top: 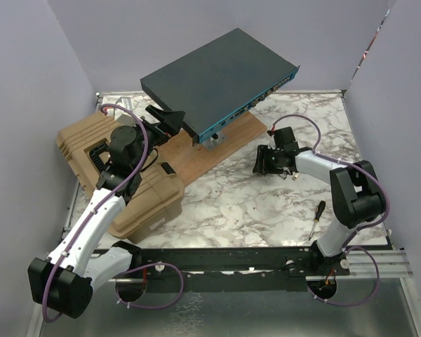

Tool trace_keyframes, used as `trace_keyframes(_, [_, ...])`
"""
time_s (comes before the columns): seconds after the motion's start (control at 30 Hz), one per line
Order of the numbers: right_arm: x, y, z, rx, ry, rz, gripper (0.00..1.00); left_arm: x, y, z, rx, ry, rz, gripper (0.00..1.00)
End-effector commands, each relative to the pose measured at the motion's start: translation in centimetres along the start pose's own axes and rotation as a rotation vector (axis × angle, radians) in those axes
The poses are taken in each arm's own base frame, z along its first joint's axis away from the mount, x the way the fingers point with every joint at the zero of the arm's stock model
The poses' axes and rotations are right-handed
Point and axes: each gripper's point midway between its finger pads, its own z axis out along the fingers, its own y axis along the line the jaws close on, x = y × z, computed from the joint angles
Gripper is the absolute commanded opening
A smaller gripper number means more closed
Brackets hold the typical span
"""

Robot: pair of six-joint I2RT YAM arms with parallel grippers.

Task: Insert the plug into the switch port
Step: Pick up the plug from the center of the board.

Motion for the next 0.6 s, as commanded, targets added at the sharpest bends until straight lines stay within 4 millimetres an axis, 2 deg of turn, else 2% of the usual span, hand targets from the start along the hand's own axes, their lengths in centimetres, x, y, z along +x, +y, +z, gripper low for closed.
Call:
trace_keyframes(0.0, [3.1,0.7,-1.2,-0.062,0.075,0.013,0.58,-1.1,-0.6,-0.4,0.0,-0.033,0.019,0.99])
trace_keyframes(0.33, [2.8,-0.4,-1.6,-0.002,-0.044,-0.036,0.46,-1.0,-0.6,-0.3,0.001,-0.035,0.016,0.99])
trace_keyframes(0.57, [0.9,-2.2,-2.4,0.139,-0.128,-0.052,0.47,-1.0,-0.5,-0.2,-0.001,-0.034,0.016,0.99])
